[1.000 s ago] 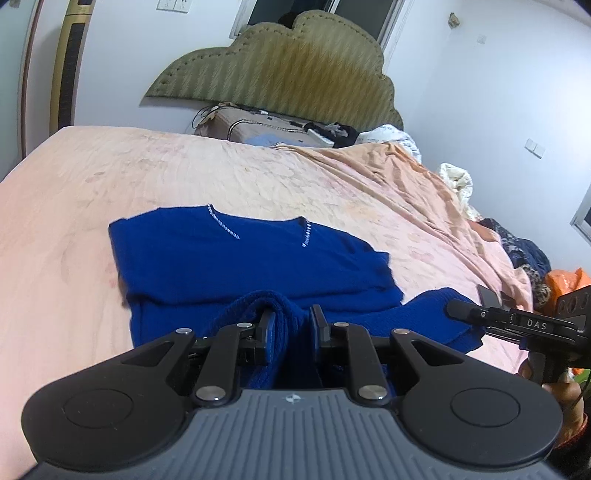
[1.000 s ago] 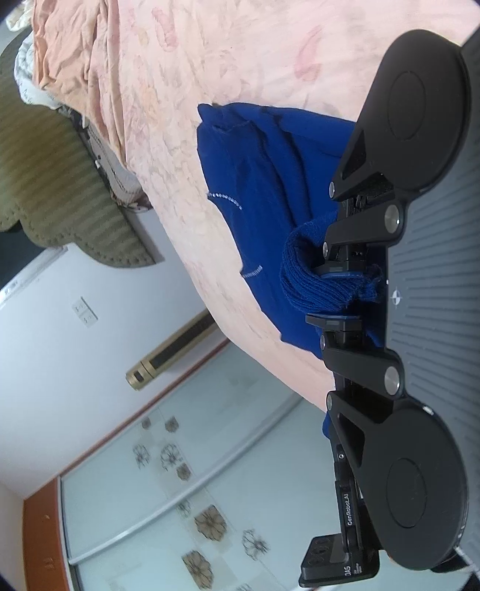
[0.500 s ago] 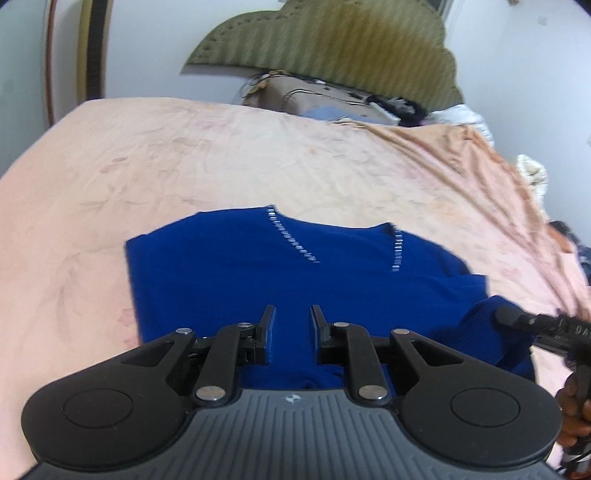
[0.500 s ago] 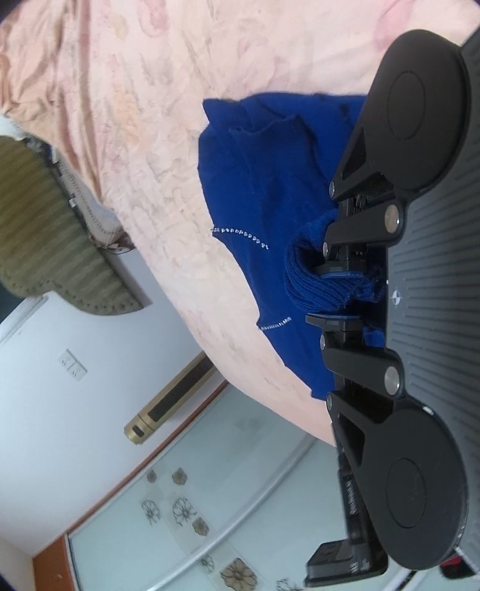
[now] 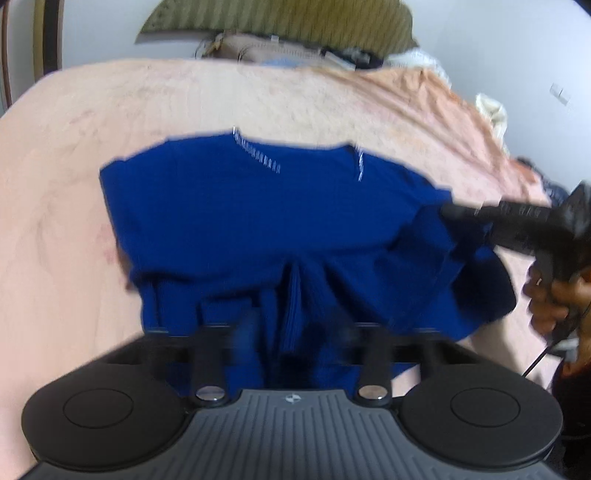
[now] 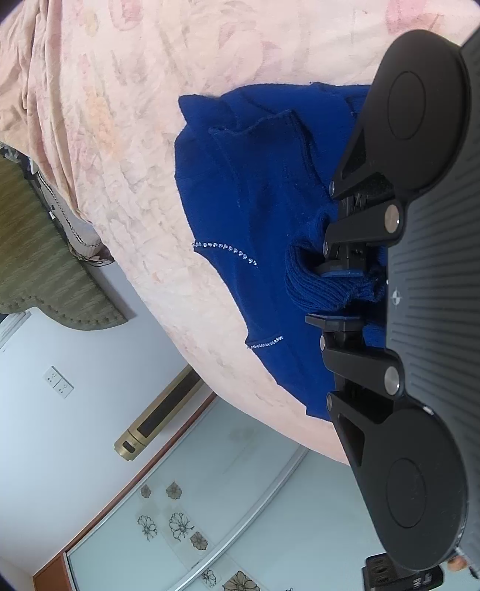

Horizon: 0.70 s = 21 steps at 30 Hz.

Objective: Fold small clothes

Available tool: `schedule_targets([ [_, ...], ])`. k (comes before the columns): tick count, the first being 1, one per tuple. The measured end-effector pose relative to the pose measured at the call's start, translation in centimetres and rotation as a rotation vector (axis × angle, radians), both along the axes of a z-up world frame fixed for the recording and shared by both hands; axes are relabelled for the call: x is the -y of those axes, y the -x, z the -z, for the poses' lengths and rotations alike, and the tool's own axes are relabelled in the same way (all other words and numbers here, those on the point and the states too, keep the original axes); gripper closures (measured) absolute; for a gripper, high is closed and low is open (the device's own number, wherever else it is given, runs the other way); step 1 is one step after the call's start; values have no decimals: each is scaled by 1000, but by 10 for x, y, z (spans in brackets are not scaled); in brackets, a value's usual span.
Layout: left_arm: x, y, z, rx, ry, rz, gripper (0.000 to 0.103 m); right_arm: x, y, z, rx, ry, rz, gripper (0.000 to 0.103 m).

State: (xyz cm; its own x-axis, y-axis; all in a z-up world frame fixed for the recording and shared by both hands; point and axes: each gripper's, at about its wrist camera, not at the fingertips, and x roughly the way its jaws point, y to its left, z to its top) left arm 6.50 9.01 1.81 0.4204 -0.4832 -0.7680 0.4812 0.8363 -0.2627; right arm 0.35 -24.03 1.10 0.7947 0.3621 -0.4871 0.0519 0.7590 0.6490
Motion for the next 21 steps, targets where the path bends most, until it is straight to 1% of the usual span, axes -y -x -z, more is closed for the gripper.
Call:
schedule_targets([
  [2, 1, 2, 4, -9, -2, 2, 95, 0, 0, 1, -4, 1, 1, 80],
  [3, 2, 4, 3, 0, 0, 6, 96, 0, 1, 0, -5, 2, 3, 80],
  [5, 1, 9, -4, 25, 14, 15, 97, 1, 3, -2, -2, 4, 4, 80],
  [6, -2, 10, -8, 29, 39, 9, 97, 1, 4, -3, 1, 5, 5, 80],
  [11, -22, 1, -30, 45, 153, -67, 98, 6, 14, -17, 49, -2, 34, 80],
  [13, -25, -3, -38, 63, 168, -79, 98, 9, 16, -24, 74, -2, 49, 80],
  [15, -23, -4, -37, 74, 142, -73, 98, 9, 17, -28, 88, 7, 50, 80],
  [16, -18, -6, -33, 66, 110, -62, 98, 9, 17, -29, 89, 12, 49, 80],
  [18, -8, -5, -23, 33, 45, -16, 98, 9, 15, -28, 79, 15, 45, 80],
  [20, 0, 0, -14, 13, 8, 32, 98, 9, 14, -23, 62, 10, 41, 80],
  [21, 1, 3, -11, 22, -3, 43, 98, 9, 14, -20, 55, 9, 38, 80],
])
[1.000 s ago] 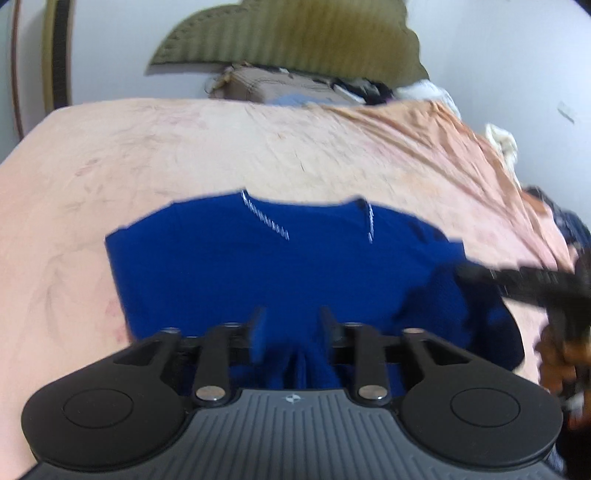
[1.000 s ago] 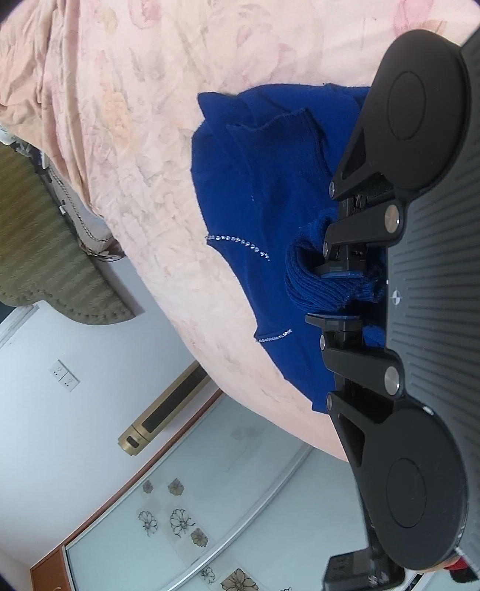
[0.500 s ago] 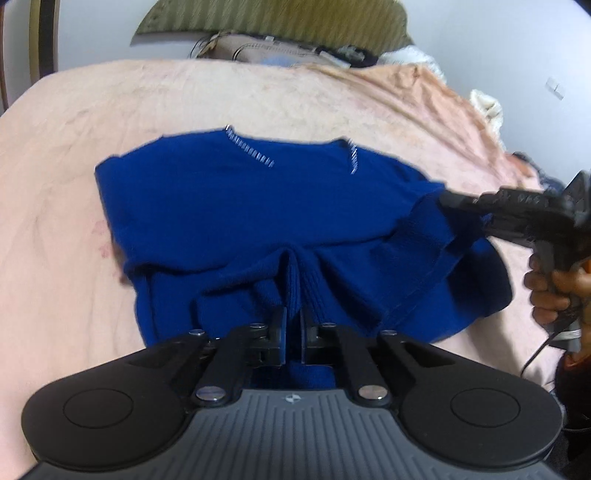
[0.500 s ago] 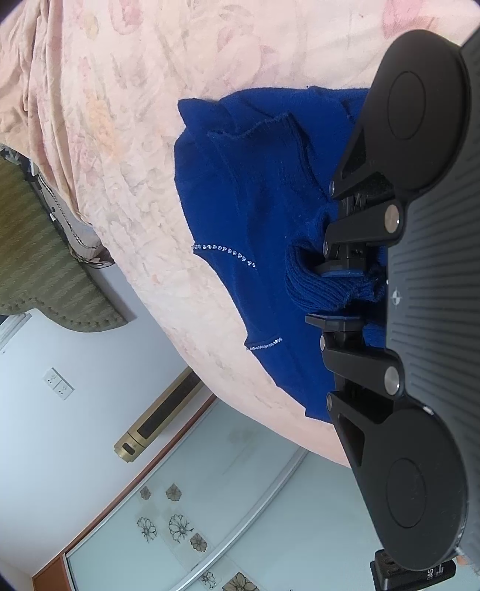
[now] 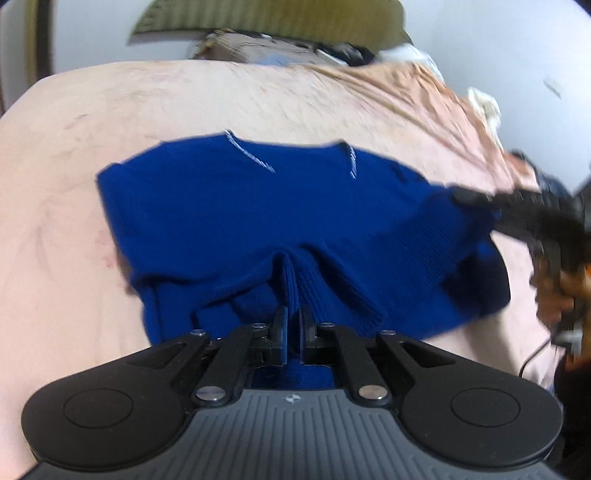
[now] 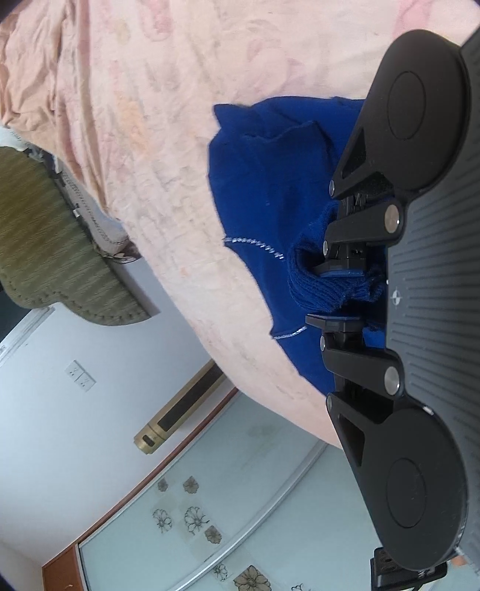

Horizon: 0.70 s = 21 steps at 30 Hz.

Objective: Fold small clothes

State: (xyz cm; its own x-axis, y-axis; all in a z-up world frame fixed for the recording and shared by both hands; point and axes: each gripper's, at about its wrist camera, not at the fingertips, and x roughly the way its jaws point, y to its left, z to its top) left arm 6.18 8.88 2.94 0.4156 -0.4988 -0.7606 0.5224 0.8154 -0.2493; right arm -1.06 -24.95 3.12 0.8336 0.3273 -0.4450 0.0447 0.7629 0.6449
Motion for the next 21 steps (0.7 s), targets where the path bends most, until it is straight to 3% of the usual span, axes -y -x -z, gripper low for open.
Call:
schedule_targets([
  [6, 3, 14, -6, 93, -37, -13, 98, 0, 4, 10, -26, -3, 3, 80],
  [9, 2, 19, -21, 137, -1, -15, 98, 1, 6, 10, -22, 0, 3, 80],
  [17, -20, -26, -32, 51, 196, -155, 98, 10, 4, -2, 28, -21, 32, 80],
  [21, -16, -54, -26, 69, 186, -240, 99, 16, -8, -3, 41, -31, 54, 80],
])
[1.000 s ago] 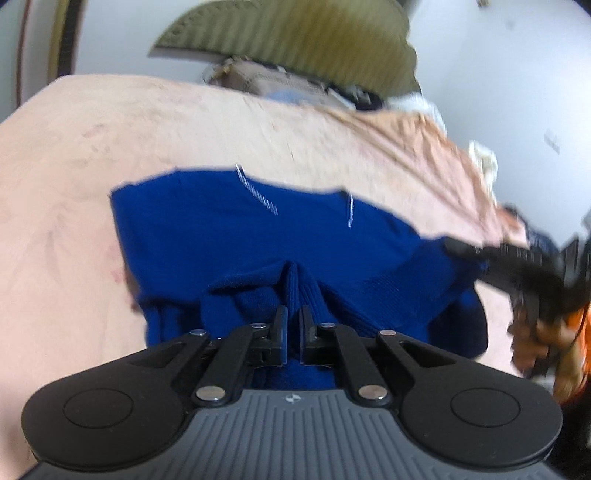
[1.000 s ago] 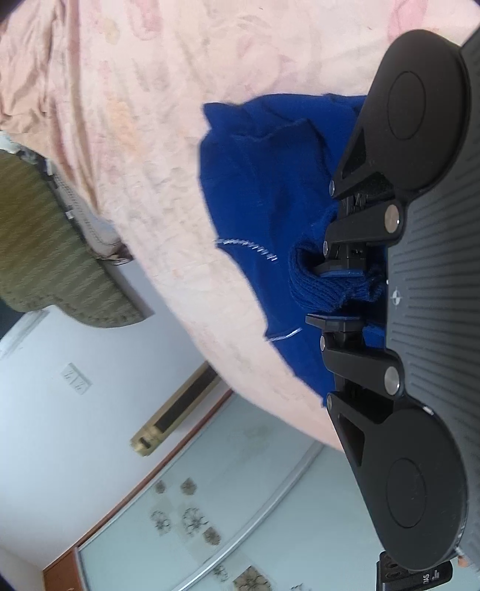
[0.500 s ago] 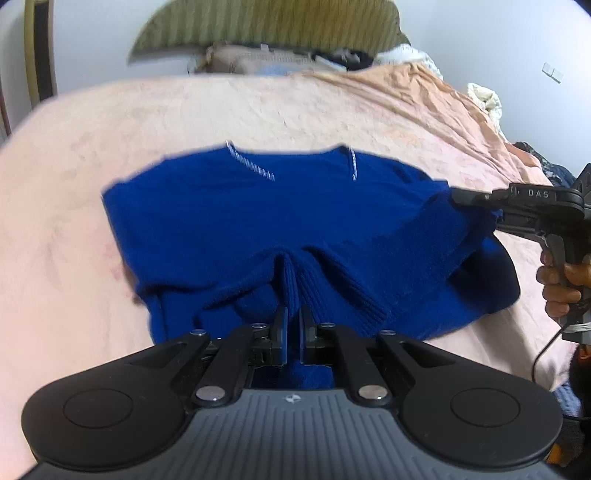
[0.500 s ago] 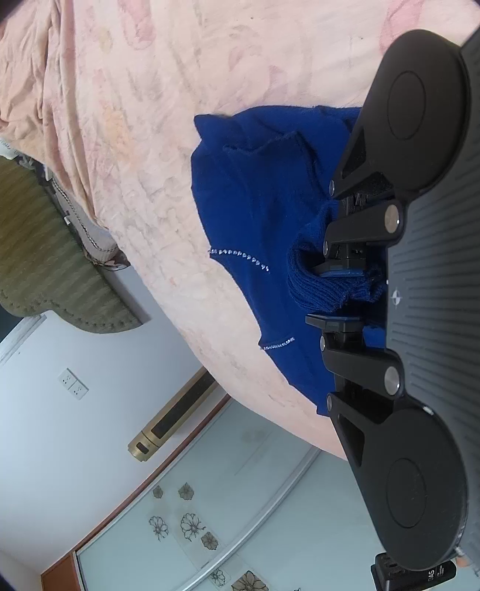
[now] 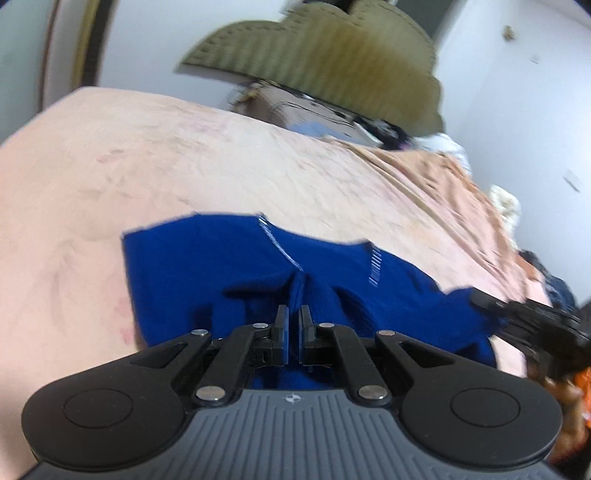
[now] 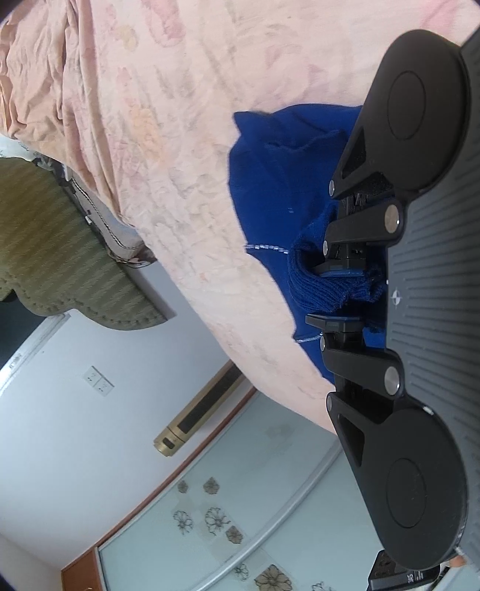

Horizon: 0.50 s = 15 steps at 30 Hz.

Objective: Fold small clothes

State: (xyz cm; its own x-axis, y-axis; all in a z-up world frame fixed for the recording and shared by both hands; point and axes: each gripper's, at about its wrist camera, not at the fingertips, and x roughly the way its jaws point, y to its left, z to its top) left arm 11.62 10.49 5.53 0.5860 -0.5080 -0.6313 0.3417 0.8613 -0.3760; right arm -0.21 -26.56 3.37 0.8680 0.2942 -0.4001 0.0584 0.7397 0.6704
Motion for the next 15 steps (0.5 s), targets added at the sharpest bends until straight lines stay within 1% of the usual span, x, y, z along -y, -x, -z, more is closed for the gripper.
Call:
schedule_targets([
  [4, 9, -27, 13, -13, -22, -46, 99, 8, -22, 8, -18, -37, 18, 80],
  [7, 13, -41, 22, -28, -39, -74, 99, 9, -39, 19, -47, -37, 31, 80],
  [9, 11, -48, 21, -33, -22, -92, 99, 12, -47, 27, -72, -51, 39, 80],
  [13, 3, -59, 9, -14, 47, -144, 99, 20, -58, 33, -88, -90, 33, 80],
  [15, 3, -66, 3, -1, 73, -183, 101, 26, -60, 34, -86, -126, 27, 77],
])
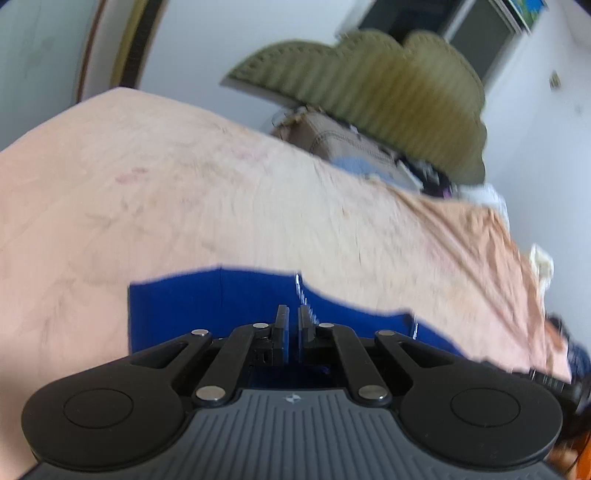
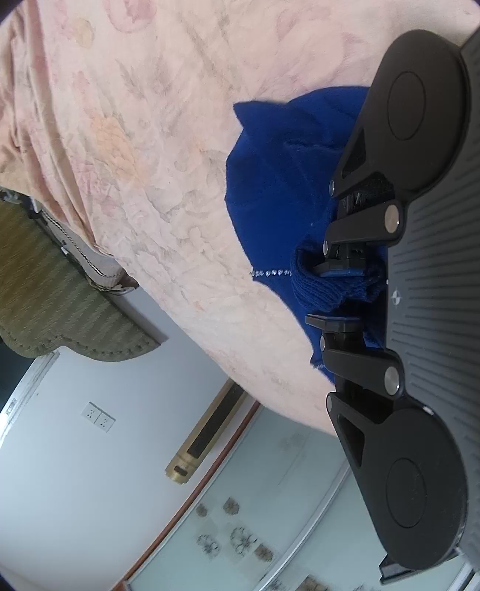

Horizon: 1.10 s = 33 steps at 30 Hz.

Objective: Fold small clothes

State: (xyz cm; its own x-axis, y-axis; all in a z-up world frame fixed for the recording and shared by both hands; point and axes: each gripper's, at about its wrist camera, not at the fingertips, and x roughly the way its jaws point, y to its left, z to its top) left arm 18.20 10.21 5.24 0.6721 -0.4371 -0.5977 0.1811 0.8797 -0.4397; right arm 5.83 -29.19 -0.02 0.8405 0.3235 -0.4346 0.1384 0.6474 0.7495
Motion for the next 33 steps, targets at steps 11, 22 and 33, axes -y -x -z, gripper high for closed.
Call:
schedule_targets([
  [11, 2, -31, 26, -22, -75, -73, 100, 25, -20, 2, -18, 96, 158, 42],
  [22, -22, 27, 29, 117, -462, 229, 97, 24, 18, -11, 1, 321, 60, 41],
  [33, 75, 37, 54, 281, -735, 561, 96, 9, -8, -4, -32, 358, -41, 36],
])
